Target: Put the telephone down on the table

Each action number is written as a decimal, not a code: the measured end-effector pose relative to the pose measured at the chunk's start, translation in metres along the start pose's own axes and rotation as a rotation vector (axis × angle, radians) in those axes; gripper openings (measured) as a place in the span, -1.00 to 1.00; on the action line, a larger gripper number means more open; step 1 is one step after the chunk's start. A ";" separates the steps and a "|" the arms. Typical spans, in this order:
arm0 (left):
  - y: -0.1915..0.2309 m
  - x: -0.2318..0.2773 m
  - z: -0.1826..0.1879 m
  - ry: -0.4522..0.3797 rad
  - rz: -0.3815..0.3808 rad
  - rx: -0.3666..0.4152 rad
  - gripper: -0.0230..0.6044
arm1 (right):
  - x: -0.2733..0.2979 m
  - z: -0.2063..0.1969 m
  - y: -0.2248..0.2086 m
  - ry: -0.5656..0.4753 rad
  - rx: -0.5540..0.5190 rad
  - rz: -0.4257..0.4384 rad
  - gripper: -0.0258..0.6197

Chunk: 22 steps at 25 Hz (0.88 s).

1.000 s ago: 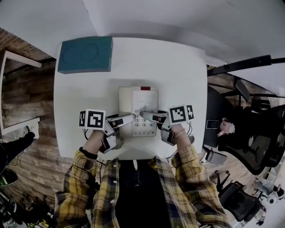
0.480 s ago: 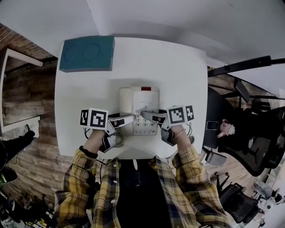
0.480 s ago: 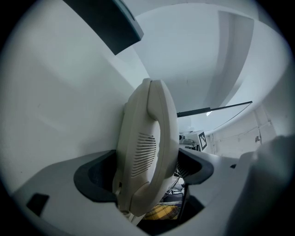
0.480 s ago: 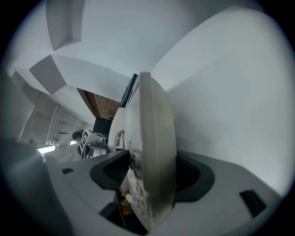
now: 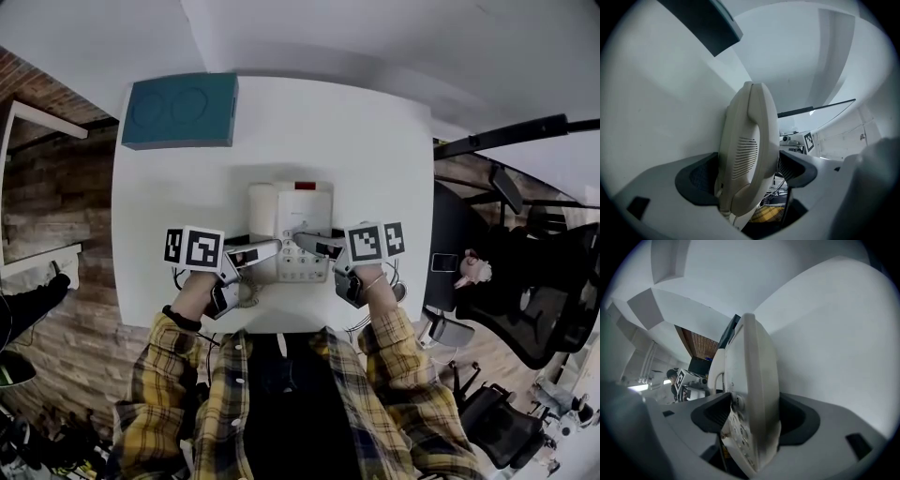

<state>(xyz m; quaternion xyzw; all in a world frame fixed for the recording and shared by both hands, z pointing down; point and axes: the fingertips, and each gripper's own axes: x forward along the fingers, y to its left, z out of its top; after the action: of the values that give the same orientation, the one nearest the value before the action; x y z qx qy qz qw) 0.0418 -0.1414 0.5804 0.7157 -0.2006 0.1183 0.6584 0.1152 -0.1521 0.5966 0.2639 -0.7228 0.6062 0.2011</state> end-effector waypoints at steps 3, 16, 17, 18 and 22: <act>0.000 0.001 -0.002 0.013 0.031 0.030 0.38 | -0.001 0.000 -0.001 -0.004 -0.020 -0.035 -0.02; 0.004 -0.005 -0.003 -0.004 0.058 0.030 0.38 | -0.005 0.000 -0.010 -0.016 -0.054 -0.143 0.01; 0.004 -0.005 -0.003 -0.005 0.057 0.031 0.38 | -0.007 0.001 -0.013 -0.018 -0.067 -0.165 0.00; 0.004 -0.006 -0.003 -0.007 0.055 0.031 0.38 | -0.009 0.002 -0.014 -0.021 -0.080 -0.185 0.00; 0.004 -0.008 -0.002 -0.014 0.060 0.037 0.38 | -0.016 0.007 -0.015 -0.026 -0.097 -0.205 0.00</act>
<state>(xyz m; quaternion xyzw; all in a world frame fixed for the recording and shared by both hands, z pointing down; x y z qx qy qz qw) 0.0334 -0.1390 0.5812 0.7223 -0.2245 0.1367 0.6397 0.1376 -0.1586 0.5970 0.3343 -0.7231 0.5431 0.2654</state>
